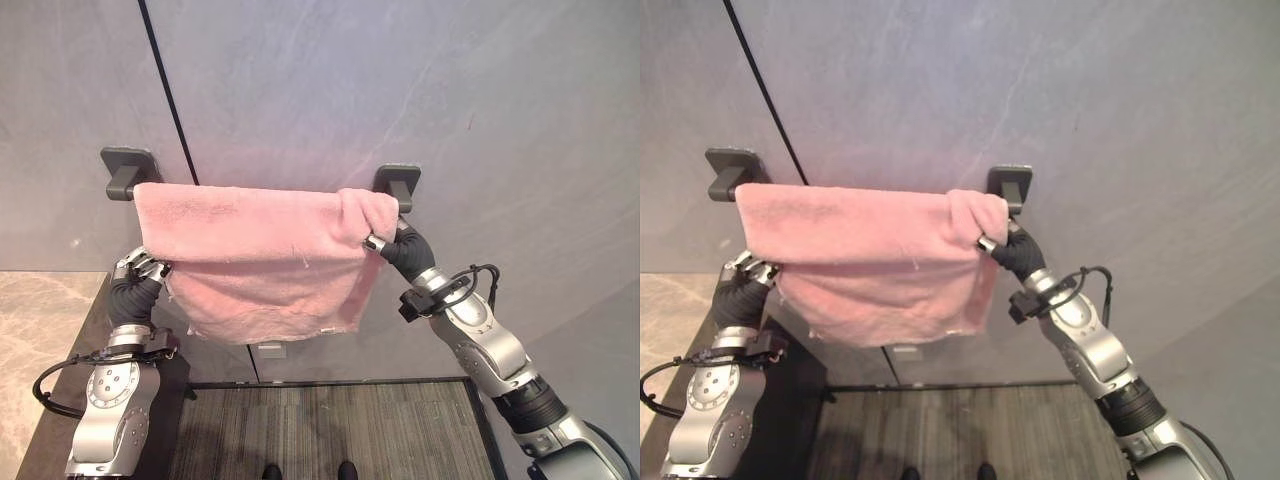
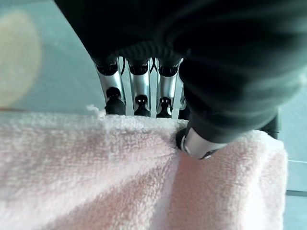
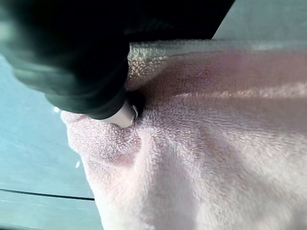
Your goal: Put brush and paste in cup on sink, flatten towel.
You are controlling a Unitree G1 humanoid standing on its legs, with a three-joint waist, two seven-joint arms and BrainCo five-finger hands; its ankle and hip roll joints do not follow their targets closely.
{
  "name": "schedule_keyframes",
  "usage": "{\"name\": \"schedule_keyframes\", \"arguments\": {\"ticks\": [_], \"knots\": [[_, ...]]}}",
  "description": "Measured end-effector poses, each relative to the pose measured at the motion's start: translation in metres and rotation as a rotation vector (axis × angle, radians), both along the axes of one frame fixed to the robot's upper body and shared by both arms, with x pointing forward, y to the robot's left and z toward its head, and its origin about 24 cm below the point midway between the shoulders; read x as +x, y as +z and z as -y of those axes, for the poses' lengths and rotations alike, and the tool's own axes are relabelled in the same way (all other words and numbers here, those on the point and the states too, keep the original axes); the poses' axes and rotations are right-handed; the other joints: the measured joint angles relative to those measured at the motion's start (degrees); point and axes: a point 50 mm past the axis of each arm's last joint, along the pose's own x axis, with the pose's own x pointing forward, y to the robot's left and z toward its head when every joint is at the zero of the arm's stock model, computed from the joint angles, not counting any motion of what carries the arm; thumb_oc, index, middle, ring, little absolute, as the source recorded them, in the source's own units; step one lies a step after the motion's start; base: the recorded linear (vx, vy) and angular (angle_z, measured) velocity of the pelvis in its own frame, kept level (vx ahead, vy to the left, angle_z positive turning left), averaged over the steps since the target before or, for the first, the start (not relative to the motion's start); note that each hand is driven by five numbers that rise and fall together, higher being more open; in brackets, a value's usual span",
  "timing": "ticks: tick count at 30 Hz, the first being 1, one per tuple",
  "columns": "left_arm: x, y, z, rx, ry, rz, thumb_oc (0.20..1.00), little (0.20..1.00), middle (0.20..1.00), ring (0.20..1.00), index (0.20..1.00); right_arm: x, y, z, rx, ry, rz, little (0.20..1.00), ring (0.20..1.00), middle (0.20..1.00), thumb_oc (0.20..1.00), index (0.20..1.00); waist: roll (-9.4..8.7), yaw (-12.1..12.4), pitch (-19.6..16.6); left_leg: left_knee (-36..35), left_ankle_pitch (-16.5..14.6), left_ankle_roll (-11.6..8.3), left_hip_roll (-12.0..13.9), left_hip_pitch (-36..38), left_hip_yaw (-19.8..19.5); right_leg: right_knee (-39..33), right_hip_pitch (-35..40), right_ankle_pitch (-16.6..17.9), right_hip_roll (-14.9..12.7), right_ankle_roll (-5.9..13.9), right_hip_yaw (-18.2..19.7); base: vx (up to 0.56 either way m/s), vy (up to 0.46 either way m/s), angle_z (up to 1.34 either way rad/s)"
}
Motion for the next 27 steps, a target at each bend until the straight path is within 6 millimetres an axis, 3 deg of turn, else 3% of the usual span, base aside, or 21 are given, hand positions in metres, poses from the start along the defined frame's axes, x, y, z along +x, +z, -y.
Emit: {"name": "schedule_keyframes", "arguments": {"ticks": [4, 12, 14, 16, 19, 20, 24, 25, 26, 27], "knots": [[-0.001, 0.005, -0.004, 0.007, 0.016, 0.019, 0.200, 0.200, 0.200, 0.200, 0.200, 0.000, 0.004, 0.008, -0.063, -0.026, 0.035, 0.200, 0.200, 0.200, 0.200, 0.200, -0.03, -0.06, -0.02, -0.01, 0.00, 0.00, 0.00, -0.02, 0.00, 0.00, -0.02, 0.00, 0.00, 0.00, 0.00, 0.00, 0.000, 0.00], [-0.001, 0.024, -0.001, -0.027, 0.065, 0.154, 0.200, 0.200, 0.200, 0.200, 0.200, -0.005, 0.006, 0.005, -0.098, -0.024, 0.075, 0.200, 0.200, 0.200, 0.200, 0.200, 0.05, -0.17, 0.04, 0.00, -0.03, 0.03, 0.02, -0.25, 0.29, -0.01, -0.38, -0.03, 0.00, 0.03, 0.22, 0.00, 0.000, 0.00], [-0.002, 0.023, 0.001, -0.052, 0.077, 0.166, 0.200, 0.200, 0.200, 0.200, 0.200, -0.006, 0.005, 0.004, -0.084, -0.022, 0.076, 0.200, 0.200, 0.200, 0.200, 0.200, 0.04, -0.19, 0.04, -0.14, -0.21, 0.21, 0.03, -0.12, 0.47, -0.01, -0.35, -0.16, 0.02, 0.07, 0.25, 0.02, 0.006, -0.04], [-0.003, 0.017, 0.001, -0.068, 0.086, 0.150, 0.200, 0.200, 0.200, 0.200, 0.200, -0.006, 0.001, 0.003, -0.043, -0.033, 0.072, 0.272, 0.272, 0.272, 0.272, 0.272, 0.03, -0.20, 0.03, 0.00, -0.19, 0.23, 0.03, -0.03, 0.60, 0.00, -0.30, -0.14, 0.01, 0.07, 0.33, -0.02, -0.009, -0.04], [-0.001, -0.006, -0.006, -0.076, 0.116, 0.046, 0.200, 0.200, 0.200, 0.200, 0.200, 0.003, -0.017, 0.001, 0.006, -0.055, -0.010, 0.200, 0.200, 0.200, 0.200, 0.200, -0.04, -0.14, -0.02, 0.02, -0.17, 0.22, 0.03, 0.12, 0.61, 0.00, -0.16, -0.13, 0.03, 0.05, 0.33, -0.01, -0.002, 0.02], [0.001, -0.023, -0.004, -0.080, 0.111, -0.029, 0.200, 0.200, 0.200, 0.200, 0.200, 0.006, -0.031, 0.003, -0.014, -0.068, -0.077, 0.263, 0.263, 0.263, 0.263, 0.263, -0.03, 0.28, -0.01, 0.02, -0.15, 0.22, 0.00, 0.03, 0.54, -0.01, -0.13, -0.13, -0.02, 0.06, 0.22, -0.02, -0.007, 0.04], [0.000, -0.027, -0.004, -0.084, 0.109, -0.045, 0.200, 0.200, 0.200, 0.200, 0.200, 0.007, -0.040, 0.005, -0.034, -0.103, -0.108, 0.426, 0.426, 0.426, 0.426, 0.426, 0.14, 0.62, -0.02, 0.00, -0.16, 0.22, -0.01, 0.47, 0.39, -0.01, 0.30, -0.15, -0.03, 0.05, 0.16, 0.00, 0.001, 0.01], [-0.001, -0.029, -0.005, -0.085, 0.112, -0.051, 0.200, 0.200, 0.200, 0.200, 0.200, 0.006, -0.042, 0.005, -0.029, -0.105, -0.114, 0.573, 0.573, 0.573, 0.573, 0.573, 0.26, 0.46, 0.06, -0.01, -0.18, 0.23, -0.02, 0.70, 0.40, -0.02, 0.52, -0.19, -0.03, 0.02, 0.15, 0.00, 0.000, 0.00], [-0.002, -0.030, -0.006, -0.085, 0.114, -0.060, 0.426, 0.426, 0.426, 0.426, 0.426, 0.005, -0.043, 0.006, -0.036, -0.111, -0.124, 1.000, 1.000, 1.000, 1.000, 1.000, 0.61, 0.30, 0.05, -0.04, -0.24, 0.28, -0.02, 1.04, 0.38, -0.02, 0.90, -0.24, -0.05, -0.02, 0.14, 0.00, 0.000, 0.00], [-0.003, -0.032, -0.007, -0.083, 0.118, -0.072, 0.517, 0.517, 0.517, 0.517, 0.517, 0.006, -0.043, 0.009, -0.038, -0.123, -0.124, 1.000, 1.000, 1.000, 1.000, 1.000, 0.78, 0.27, -0.04, -0.14, -0.24, 0.29, -0.02, 1.02, 0.35, -0.02, 0.91, -0.23, -0.04, -0.02, 0.12, 0.00, 0.000, 0.00]]}}
